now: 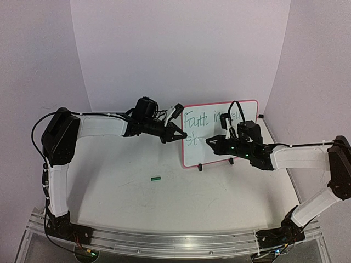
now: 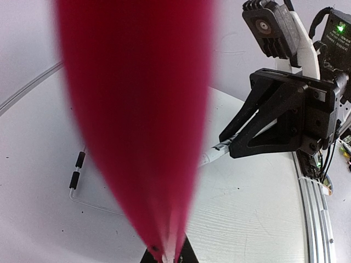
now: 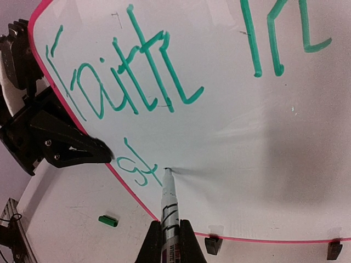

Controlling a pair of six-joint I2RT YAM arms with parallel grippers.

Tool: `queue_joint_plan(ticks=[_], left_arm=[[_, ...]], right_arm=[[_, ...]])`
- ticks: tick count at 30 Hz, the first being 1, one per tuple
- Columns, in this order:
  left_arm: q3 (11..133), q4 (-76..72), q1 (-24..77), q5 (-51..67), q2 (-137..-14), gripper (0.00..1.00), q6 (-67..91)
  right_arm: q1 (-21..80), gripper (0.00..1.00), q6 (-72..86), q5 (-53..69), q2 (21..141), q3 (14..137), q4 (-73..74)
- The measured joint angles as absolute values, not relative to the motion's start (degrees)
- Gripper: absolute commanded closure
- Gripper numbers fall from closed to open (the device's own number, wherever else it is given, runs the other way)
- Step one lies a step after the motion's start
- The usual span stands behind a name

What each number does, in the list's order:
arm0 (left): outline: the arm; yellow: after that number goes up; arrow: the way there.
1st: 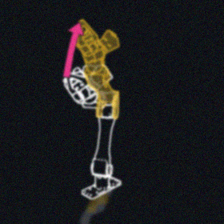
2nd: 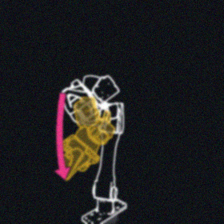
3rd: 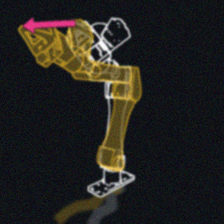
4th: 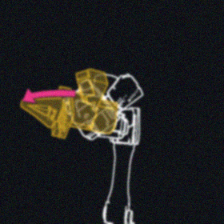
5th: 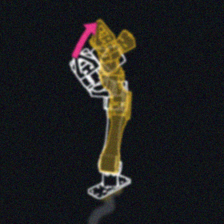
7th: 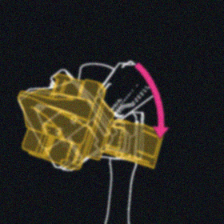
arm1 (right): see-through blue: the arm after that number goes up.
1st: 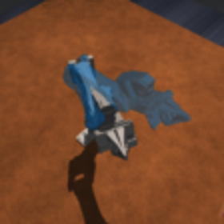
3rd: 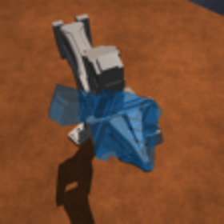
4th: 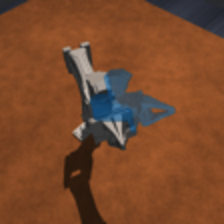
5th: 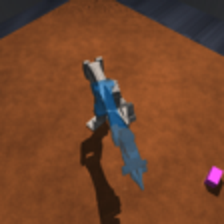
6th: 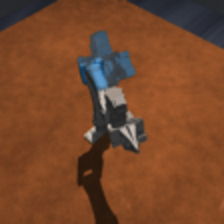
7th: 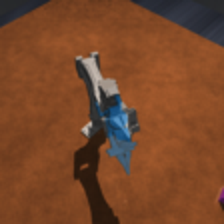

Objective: Write a sentence on the whiteboard

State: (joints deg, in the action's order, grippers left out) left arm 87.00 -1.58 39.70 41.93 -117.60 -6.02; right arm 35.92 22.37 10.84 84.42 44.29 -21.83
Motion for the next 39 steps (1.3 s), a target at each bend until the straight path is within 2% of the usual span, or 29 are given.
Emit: queue_joint_plan(ticks=[39], left_arm=[[87.0,-1.6,39.7,42.0,-117.6,1.0,-6.0]], right_arm=[[35.9,1.0,24.5,9.8,83.9,42.2,-22.9]])
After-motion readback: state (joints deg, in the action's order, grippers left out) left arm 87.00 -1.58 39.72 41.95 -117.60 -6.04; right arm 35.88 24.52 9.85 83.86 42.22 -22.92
